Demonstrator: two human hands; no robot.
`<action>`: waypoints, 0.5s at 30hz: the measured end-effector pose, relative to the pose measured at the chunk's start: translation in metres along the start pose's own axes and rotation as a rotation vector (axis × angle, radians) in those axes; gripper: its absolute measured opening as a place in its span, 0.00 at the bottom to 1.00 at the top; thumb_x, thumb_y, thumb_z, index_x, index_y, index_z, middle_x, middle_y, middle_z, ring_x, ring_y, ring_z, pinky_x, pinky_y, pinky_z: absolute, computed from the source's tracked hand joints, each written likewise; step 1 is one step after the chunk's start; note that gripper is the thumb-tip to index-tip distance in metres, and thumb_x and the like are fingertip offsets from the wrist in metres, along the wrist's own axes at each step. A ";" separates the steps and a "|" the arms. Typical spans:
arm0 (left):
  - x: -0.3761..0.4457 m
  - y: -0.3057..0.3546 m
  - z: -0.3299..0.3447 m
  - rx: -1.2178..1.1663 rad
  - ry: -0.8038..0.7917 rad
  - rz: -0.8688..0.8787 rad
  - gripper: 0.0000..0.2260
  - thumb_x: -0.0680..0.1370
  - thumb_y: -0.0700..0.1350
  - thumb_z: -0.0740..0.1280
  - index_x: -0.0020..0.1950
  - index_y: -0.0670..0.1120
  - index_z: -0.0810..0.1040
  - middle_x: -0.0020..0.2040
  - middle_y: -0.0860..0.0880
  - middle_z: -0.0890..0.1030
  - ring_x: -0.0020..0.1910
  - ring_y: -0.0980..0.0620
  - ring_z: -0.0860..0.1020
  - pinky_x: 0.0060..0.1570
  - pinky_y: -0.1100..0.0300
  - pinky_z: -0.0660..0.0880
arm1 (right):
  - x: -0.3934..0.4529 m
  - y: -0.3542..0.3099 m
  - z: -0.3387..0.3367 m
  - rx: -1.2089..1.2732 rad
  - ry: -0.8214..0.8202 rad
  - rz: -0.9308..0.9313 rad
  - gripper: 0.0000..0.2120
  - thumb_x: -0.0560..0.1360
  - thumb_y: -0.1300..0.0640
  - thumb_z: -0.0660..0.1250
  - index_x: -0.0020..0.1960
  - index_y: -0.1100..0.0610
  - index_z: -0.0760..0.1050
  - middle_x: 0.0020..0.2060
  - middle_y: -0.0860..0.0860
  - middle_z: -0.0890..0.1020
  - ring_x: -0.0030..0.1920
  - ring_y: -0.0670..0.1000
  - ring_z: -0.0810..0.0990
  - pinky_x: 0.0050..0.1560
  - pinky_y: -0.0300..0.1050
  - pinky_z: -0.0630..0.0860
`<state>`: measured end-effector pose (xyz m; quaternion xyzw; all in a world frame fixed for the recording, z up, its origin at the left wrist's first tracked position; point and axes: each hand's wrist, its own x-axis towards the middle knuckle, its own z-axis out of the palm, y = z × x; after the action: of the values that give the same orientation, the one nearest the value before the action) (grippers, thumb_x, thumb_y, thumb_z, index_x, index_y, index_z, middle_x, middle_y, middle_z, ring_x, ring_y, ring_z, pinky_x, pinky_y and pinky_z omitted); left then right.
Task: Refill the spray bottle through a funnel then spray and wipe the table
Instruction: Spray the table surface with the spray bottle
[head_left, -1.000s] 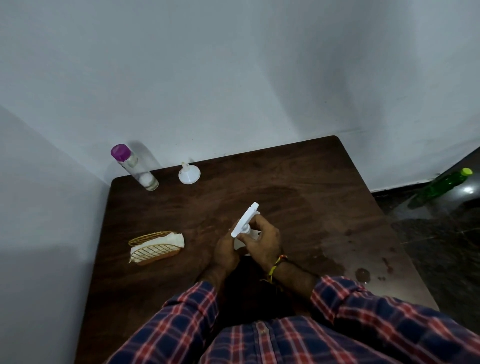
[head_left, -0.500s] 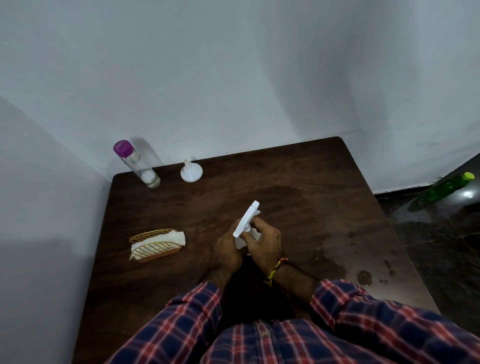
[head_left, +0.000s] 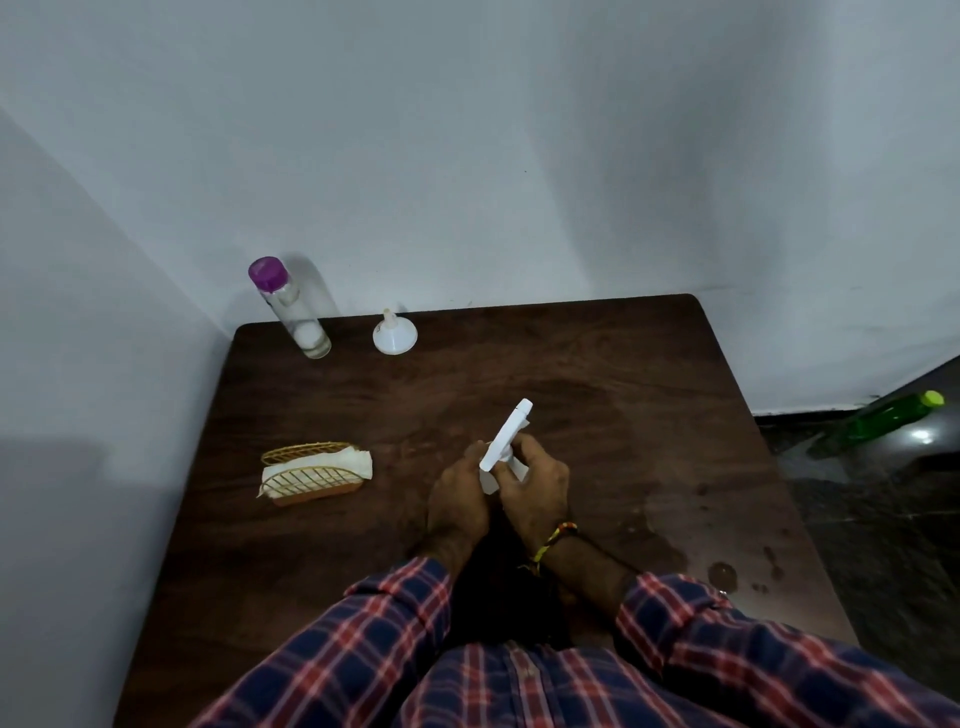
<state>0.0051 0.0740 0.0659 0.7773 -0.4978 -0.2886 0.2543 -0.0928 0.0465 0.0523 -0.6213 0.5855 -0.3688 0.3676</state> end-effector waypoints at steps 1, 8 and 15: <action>0.000 0.001 0.000 0.008 0.000 0.004 0.11 0.81 0.53 0.62 0.60 0.53 0.77 0.51 0.52 0.83 0.50 0.51 0.81 0.51 0.59 0.75 | 0.000 0.000 0.001 -0.008 0.018 0.020 0.05 0.76 0.54 0.69 0.44 0.55 0.79 0.35 0.49 0.83 0.37 0.49 0.81 0.39 0.50 0.78; -0.001 -0.006 0.000 -0.018 -0.017 -0.036 0.13 0.76 0.56 0.66 0.59 0.55 0.77 0.52 0.53 0.83 0.51 0.51 0.81 0.48 0.61 0.72 | 0.006 0.001 -0.005 0.018 -0.100 -0.003 0.06 0.71 0.55 0.75 0.44 0.54 0.79 0.37 0.46 0.83 0.40 0.44 0.81 0.41 0.45 0.78; 0.000 0.000 0.007 -0.058 -0.008 -0.124 0.14 0.76 0.62 0.61 0.51 0.54 0.76 0.50 0.53 0.82 0.52 0.50 0.80 0.53 0.57 0.74 | 0.009 -0.015 0.003 0.051 -0.007 0.076 0.21 0.64 0.46 0.80 0.44 0.54 0.72 0.34 0.47 0.81 0.34 0.43 0.80 0.36 0.37 0.76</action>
<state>0.0005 0.0732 0.0608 0.7979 -0.4410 -0.3213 0.2563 -0.0824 0.0383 0.0647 -0.5902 0.5978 -0.3674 0.3992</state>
